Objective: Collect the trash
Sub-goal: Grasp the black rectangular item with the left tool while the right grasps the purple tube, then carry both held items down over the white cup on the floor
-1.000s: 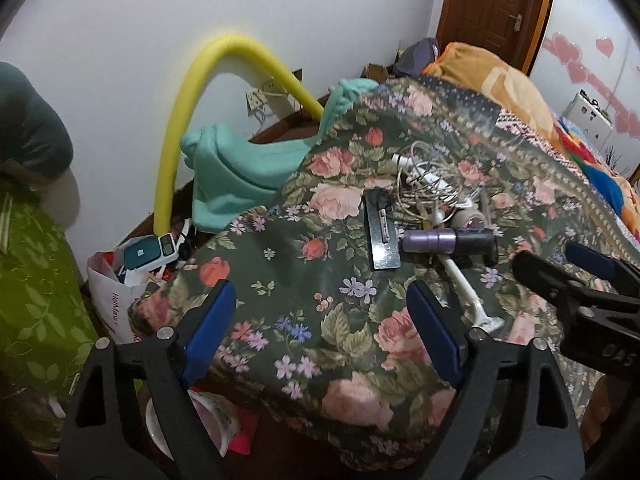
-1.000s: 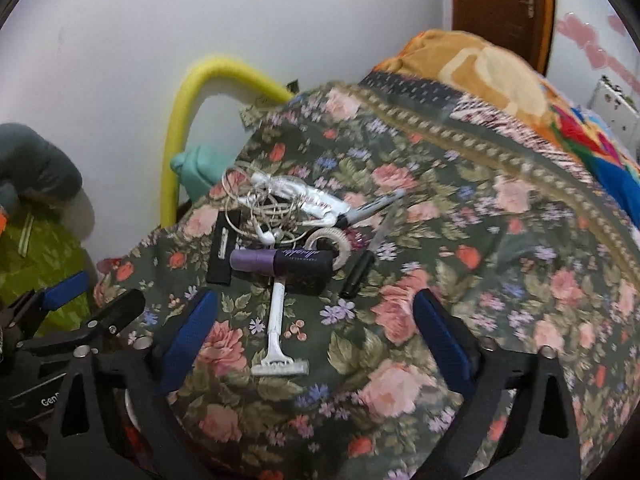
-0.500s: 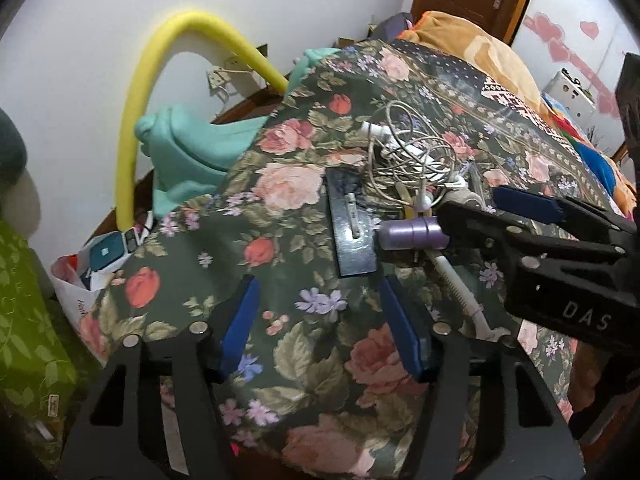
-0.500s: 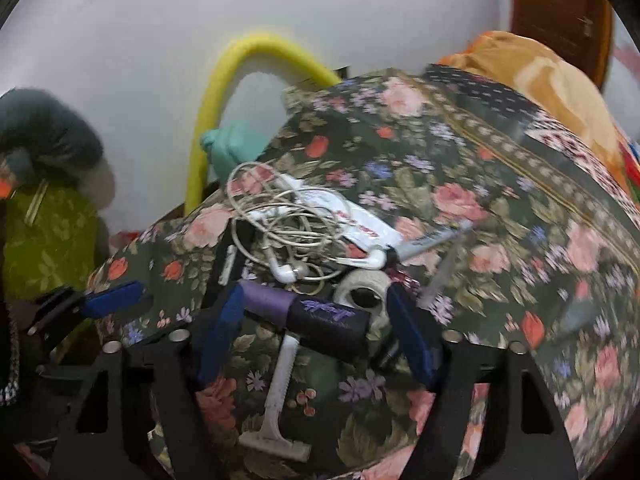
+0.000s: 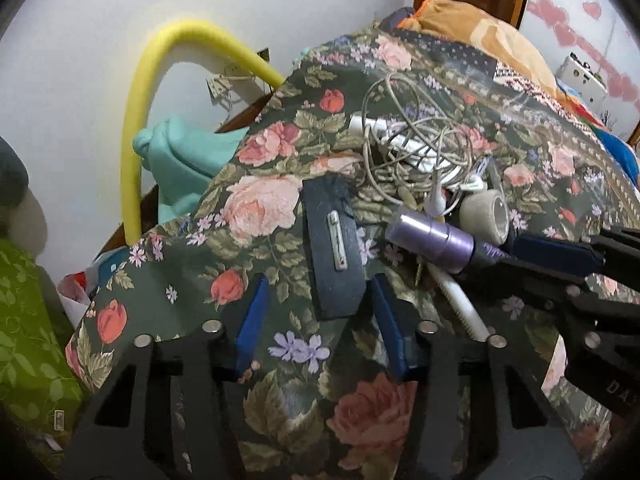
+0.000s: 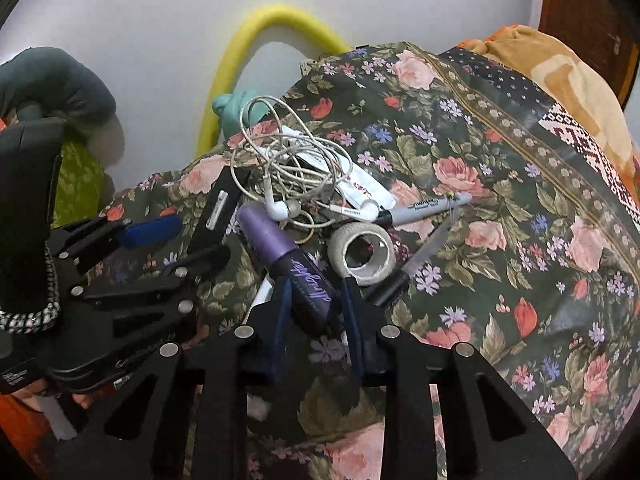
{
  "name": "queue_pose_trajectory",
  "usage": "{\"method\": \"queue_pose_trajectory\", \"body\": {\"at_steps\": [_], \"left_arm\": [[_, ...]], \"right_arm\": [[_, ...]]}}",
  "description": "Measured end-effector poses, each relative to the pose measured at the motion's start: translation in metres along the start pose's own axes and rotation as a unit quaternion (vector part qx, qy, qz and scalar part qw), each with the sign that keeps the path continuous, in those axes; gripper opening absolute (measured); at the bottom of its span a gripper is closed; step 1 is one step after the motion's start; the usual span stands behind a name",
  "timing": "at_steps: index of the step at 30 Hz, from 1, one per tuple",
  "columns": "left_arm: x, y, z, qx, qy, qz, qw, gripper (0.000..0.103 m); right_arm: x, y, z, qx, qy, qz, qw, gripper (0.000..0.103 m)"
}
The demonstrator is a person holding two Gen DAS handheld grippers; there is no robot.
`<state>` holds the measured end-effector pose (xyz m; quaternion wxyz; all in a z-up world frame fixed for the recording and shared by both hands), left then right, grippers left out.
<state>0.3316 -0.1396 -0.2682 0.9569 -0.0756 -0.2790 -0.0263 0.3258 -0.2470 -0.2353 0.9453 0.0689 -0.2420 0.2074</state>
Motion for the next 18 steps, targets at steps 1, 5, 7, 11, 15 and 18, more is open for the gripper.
{"method": "queue_pose_trajectory", "body": {"at_steps": [1,5,7,11,15,18], "left_arm": [[0.0,-0.002,0.002,-0.007,-0.005,-0.002,1.0,0.034],[-0.006,-0.006,0.005,-0.033,0.004,-0.003,0.9994,0.024],[-0.011,-0.006,0.008,-0.05,0.014,0.002,0.9987,0.024],[-0.024,-0.003,0.015,-0.071,0.038,0.012,0.9967,0.024],[-0.034,-0.001,0.017,-0.084,0.058,0.02,0.9946,0.024],[-0.033,-0.002,0.016,-0.087,0.056,0.018,0.9945,0.031]], "right_arm": [[0.0,0.0,0.0,0.003,0.001,0.0,1.0,0.023],[0.008,0.005,-0.005,0.019,0.008,0.008,1.0,0.024],[0.014,0.009,-0.01,0.029,0.012,0.012,0.999,0.025],[0.019,0.017,-0.019,0.042,0.019,0.027,0.999,0.028],[0.016,0.018,-0.02,0.045,0.018,0.011,0.999,0.03],[0.01,0.018,-0.019,0.055,0.026,-0.003,0.998,0.031]]}}
Point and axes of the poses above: each gripper's, at about its wrist camera, not at the fingertips, and z roughly against the way its jaws point, y to its left, x to its top, the point moved 7 cm from there along -z, roughly the way its jaws point, and after that the axes turned 8 degrees about -x, right-handed, at the moved point
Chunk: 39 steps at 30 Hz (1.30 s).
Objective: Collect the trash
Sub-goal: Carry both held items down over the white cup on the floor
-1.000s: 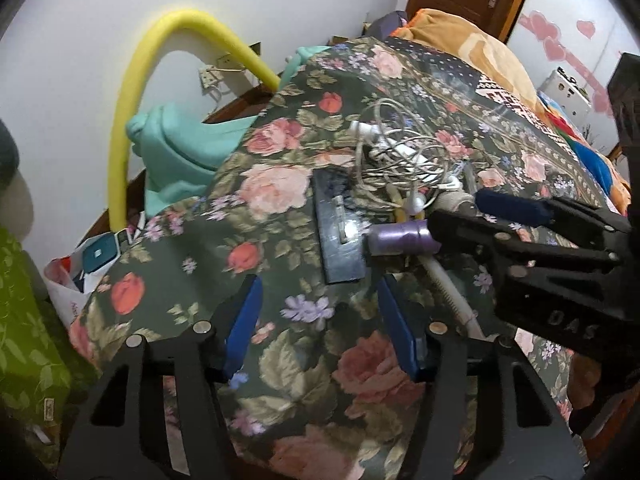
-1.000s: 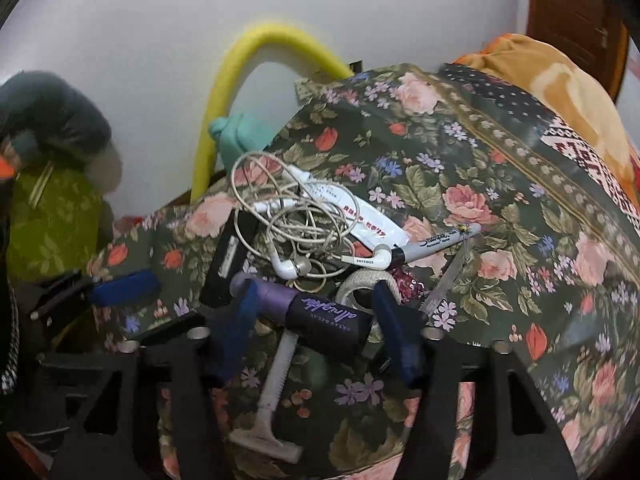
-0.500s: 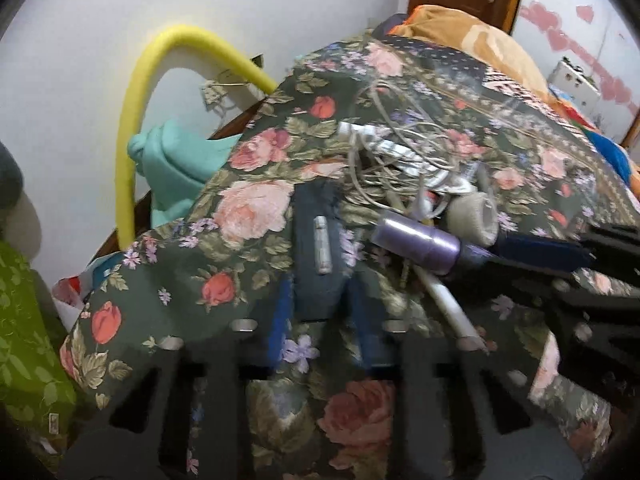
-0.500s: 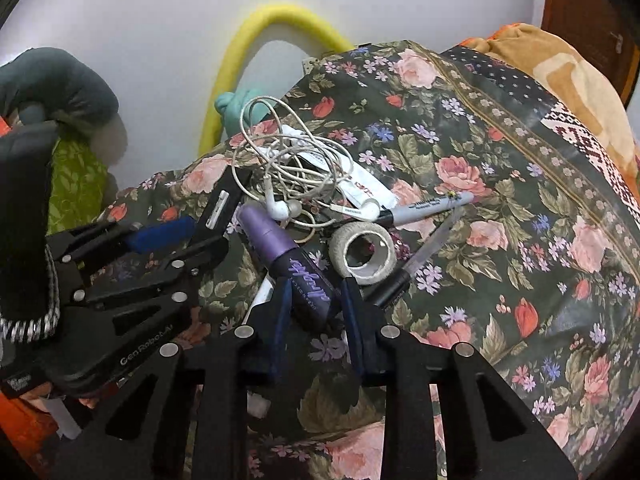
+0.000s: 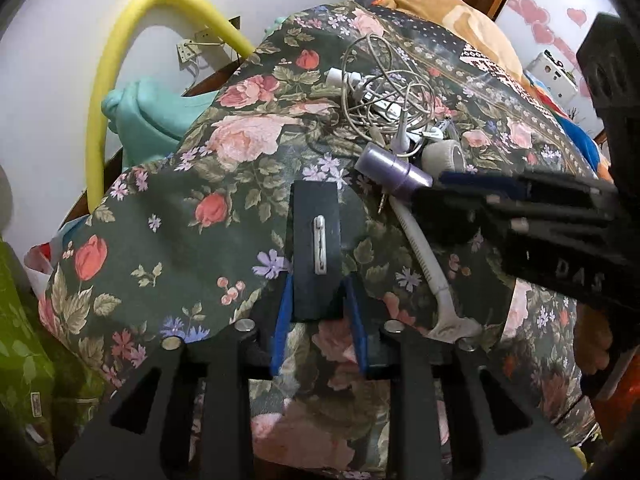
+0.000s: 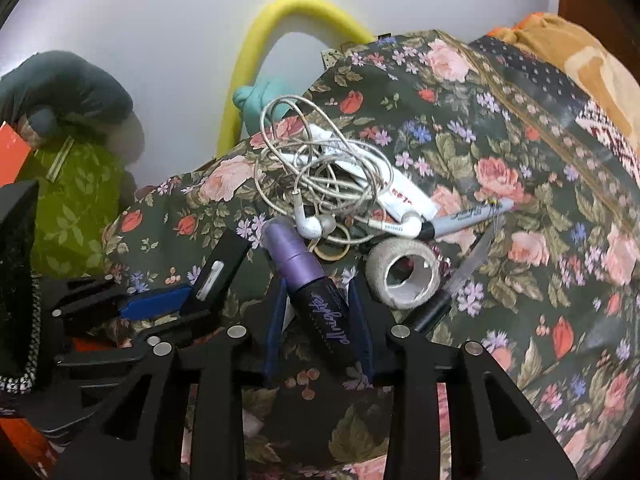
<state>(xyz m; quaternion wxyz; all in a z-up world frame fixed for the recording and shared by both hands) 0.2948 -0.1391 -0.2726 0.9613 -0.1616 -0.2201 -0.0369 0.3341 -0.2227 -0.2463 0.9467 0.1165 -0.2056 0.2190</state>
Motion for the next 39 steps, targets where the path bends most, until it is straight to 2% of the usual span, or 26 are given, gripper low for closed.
{"method": "queue_pose_trajectory", "body": {"at_steps": [2,9,10,11,13,18,27,39], "left_arm": [[0.003,-0.001,-0.002,0.008,-0.005,-0.002,1.0,0.034],[0.008,-0.003,-0.009,0.064,-0.032,-0.038,0.9967,0.034],[0.008,-0.004,-0.009,0.068,-0.035,-0.041,0.9962,0.033],[0.008,-0.004,-0.008,0.071,-0.037,-0.045,0.9958,0.023],[0.008,-0.004,-0.005,0.064,-0.036,-0.049,0.9961,0.024],[0.005,-0.007,0.014,0.034,-0.042,-0.023,0.9983,0.024],[0.0,-0.018,0.086,0.026,-0.09,-0.019,0.9954,0.024],[-0.043,0.008,0.189,0.07,-0.151,0.0,0.986,0.024]], "right_arm": [[-0.008,0.002,-0.004,0.018,0.023,-0.004,1.0,0.031],[-0.006,0.002,0.003,-0.003,-0.003,-0.026,1.0,0.027],[-0.006,0.004,0.005,-0.009,-0.009,-0.024,1.0,0.026],[-0.005,0.005,0.008,-0.013,-0.013,-0.022,1.0,0.025],[-0.006,0.008,0.015,-0.023,-0.023,-0.017,0.999,0.025],[-0.007,0.011,0.038,-0.043,-0.05,-0.018,0.998,0.024],[-0.009,0.029,0.091,-0.031,-0.079,-0.024,0.996,0.024],[-0.016,0.11,0.152,-0.008,-0.133,0.009,0.991,0.024]]}}
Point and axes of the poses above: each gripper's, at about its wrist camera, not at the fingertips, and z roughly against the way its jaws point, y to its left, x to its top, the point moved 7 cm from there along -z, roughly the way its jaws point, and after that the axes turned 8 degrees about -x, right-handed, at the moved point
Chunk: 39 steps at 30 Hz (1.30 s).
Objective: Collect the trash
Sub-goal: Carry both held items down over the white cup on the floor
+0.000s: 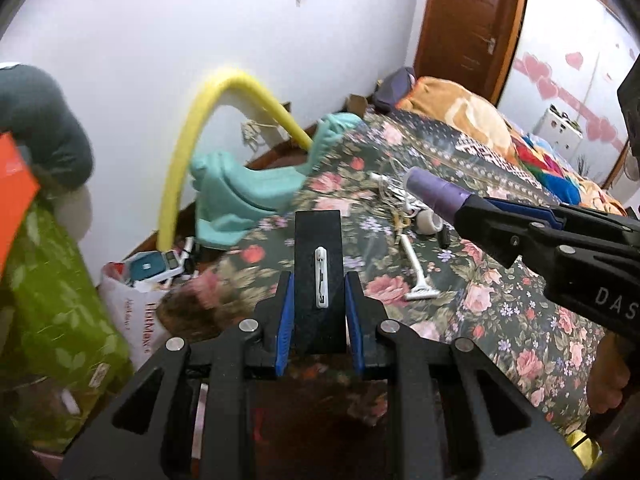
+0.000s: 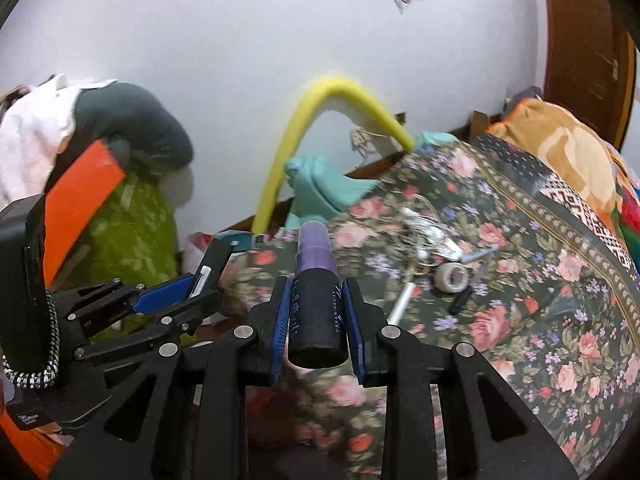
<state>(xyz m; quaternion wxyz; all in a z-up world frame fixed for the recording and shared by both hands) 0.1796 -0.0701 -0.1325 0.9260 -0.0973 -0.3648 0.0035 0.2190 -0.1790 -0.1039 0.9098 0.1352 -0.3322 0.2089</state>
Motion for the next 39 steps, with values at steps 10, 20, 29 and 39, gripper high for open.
{"method": "queue_pose_trajectory", "body": {"at_steps": [10,20,29,39], "left_arm": [[-0.038,0.056,0.071,0.044,-0.026,0.041,0.9978,0.024],[-0.093,0.118,0.109,0.088,-0.014,0.091,0.9919,0.024],[-0.144,0.164,0.096,0.1,0.041,0.134,0.9851,0.024],[-0.189,0.201,0.059,0.099,0.104,0.174,0.9742,0.024]], "right_arm": [[-0.014,0.088,0.021,0.048,-0.004,0.033,0.998,0.024],[-0.041,0.164,0.009,0.08,0.025,0.079,0.993,0.024],[-0.071,0.217,-0.025,0.091,0.075,0.117,0.986,0.024],[-0.106,0.244,-0.082,0.088,0.152,0.139,0.975,0.024]]}}
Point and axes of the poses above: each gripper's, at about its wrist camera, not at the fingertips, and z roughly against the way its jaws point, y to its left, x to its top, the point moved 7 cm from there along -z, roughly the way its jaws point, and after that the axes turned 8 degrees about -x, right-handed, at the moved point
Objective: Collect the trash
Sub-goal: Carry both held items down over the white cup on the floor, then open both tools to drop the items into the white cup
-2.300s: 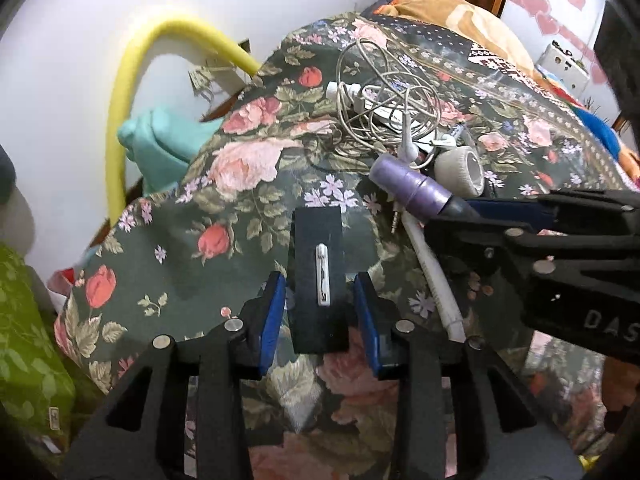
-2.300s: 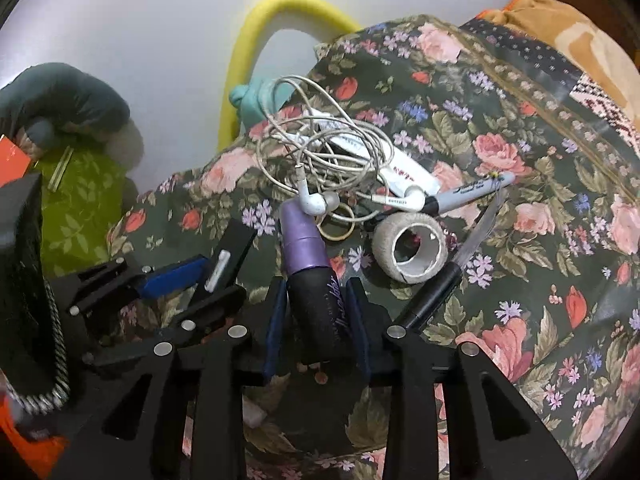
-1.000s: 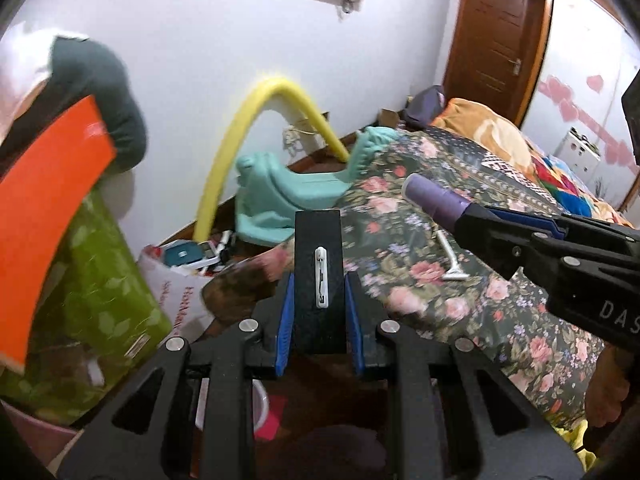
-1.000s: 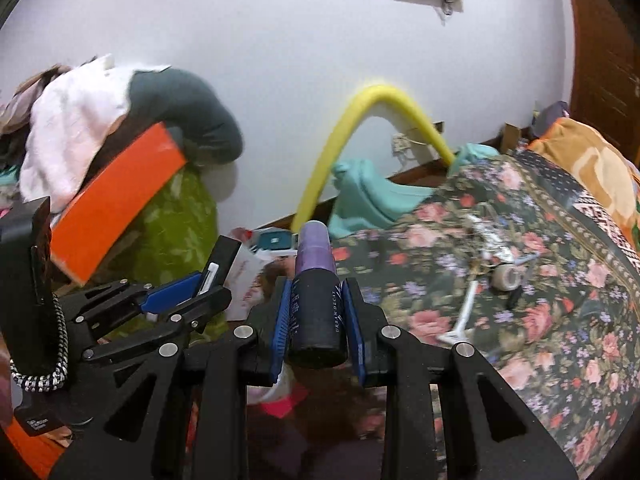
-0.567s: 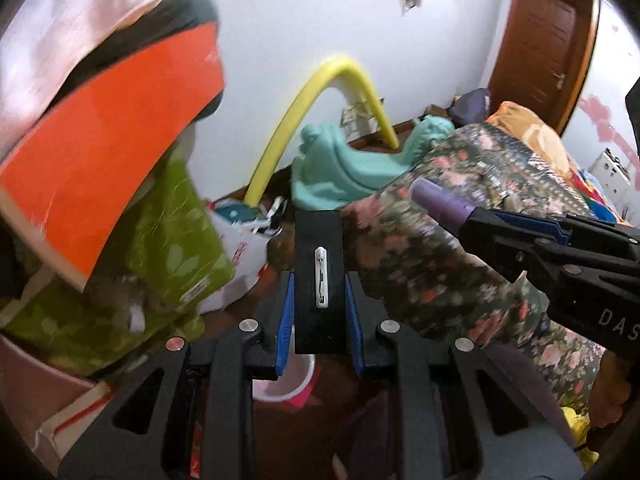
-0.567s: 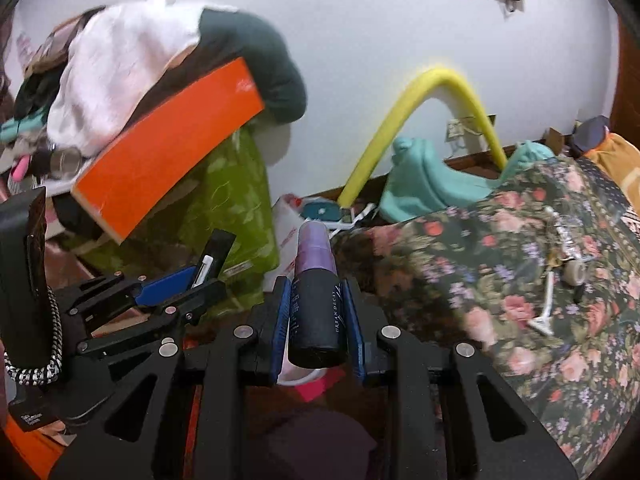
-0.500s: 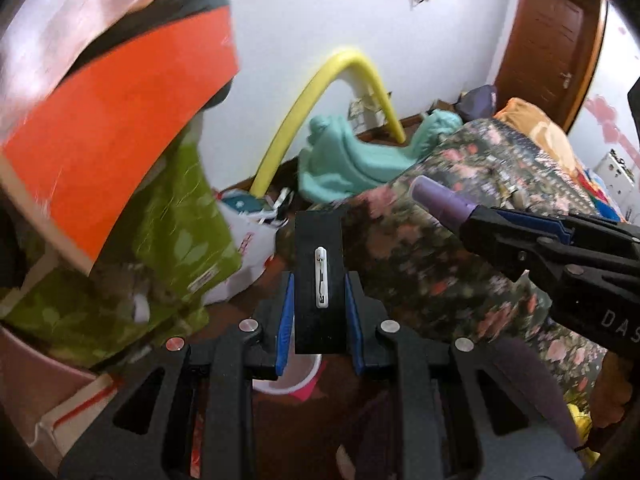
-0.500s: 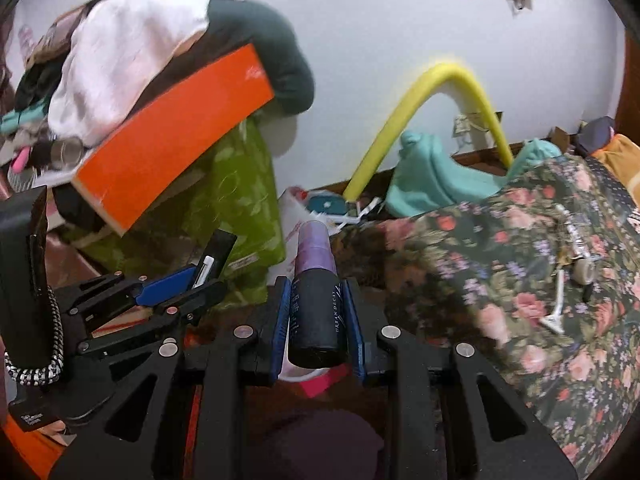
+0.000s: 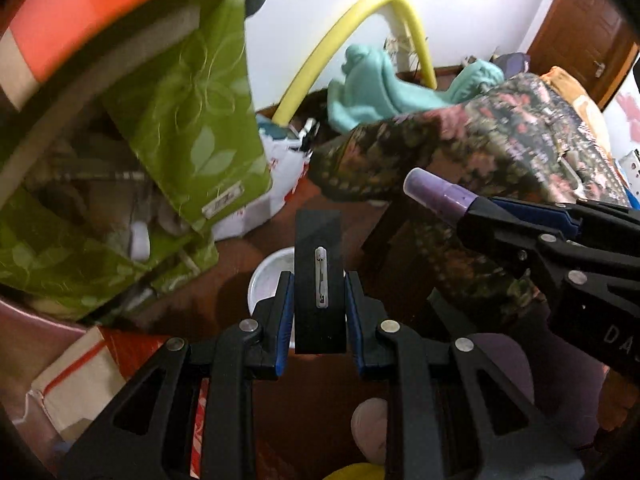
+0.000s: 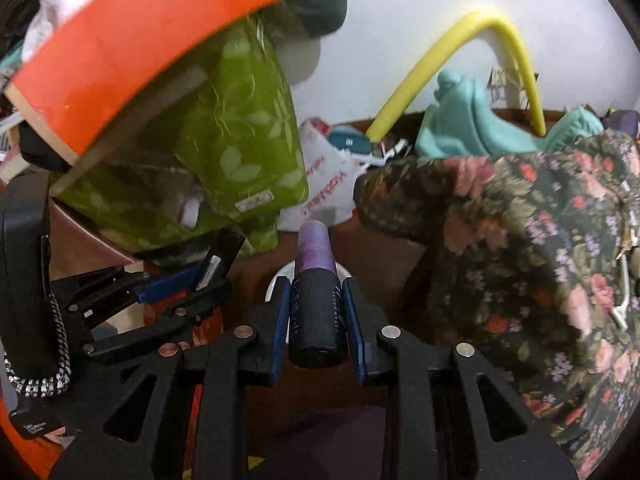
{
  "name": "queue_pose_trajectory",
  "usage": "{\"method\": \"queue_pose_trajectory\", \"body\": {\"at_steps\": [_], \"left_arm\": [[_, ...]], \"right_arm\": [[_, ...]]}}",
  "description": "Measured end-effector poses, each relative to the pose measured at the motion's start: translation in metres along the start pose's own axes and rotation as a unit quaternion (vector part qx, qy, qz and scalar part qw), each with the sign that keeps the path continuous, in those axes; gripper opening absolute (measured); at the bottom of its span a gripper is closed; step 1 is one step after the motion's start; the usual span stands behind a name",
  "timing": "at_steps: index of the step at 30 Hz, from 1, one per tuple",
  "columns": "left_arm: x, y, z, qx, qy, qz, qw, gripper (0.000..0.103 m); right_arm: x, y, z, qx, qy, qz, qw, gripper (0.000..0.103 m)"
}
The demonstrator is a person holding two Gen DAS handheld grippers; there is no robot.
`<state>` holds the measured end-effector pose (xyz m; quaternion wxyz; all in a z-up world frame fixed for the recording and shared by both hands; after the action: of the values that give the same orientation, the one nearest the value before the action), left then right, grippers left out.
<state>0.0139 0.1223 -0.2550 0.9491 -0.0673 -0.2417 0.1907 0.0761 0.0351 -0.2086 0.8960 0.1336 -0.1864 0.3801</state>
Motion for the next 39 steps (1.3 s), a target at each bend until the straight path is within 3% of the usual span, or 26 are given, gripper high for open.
{"method": "queue_pose_trajectory", "body": {"at_steps": [14,20,25,32,39], "left_arm": [[-0.028,0.038,-0.075,-0.023,0.104,0.063,0.9924,0.024],[-0.019,0.046,-0.085,-0.025,0.104,0.077,0.9912,0.024],[-0.021,0.056,-0.09,-0.003,0.117,0.091,0.989,0.037],[-0.026,0.053,-0.087,0.001,0.122,0.078,0.9894,0.037],[-0.014,0.035,-0.068,0.0,0.1,0.052,0.9936,0.037]], "right_arm": [[-0.002,0.016,-0.077,0.012,0.085,0.014,0.996,0.024],[0.007,0.02,-0.089,0.027,0.098,0.013,0.995,0.025],[0.012,0.017,-0.097,0.03,0.11,-0.001,0.993,0.04],[0.008,0.01,-0.089,0.012,0.104,0.008,0.995,0.04],[0.007,0.0,-0.061,0.01,0.079,0.004,0.997,0.04]]}}
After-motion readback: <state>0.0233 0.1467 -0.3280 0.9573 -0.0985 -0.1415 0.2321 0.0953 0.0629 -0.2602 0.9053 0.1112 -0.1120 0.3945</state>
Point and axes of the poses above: each gripper's, at about its wrist camera, not at the fingertips, and z roughly against the way its jaws point, y to its left, x to its top, the point moved 7 cm from there along -z, roughly the way its jaws point, and after that the axes turned 8 degrees about -x, right-handed, at the moved point
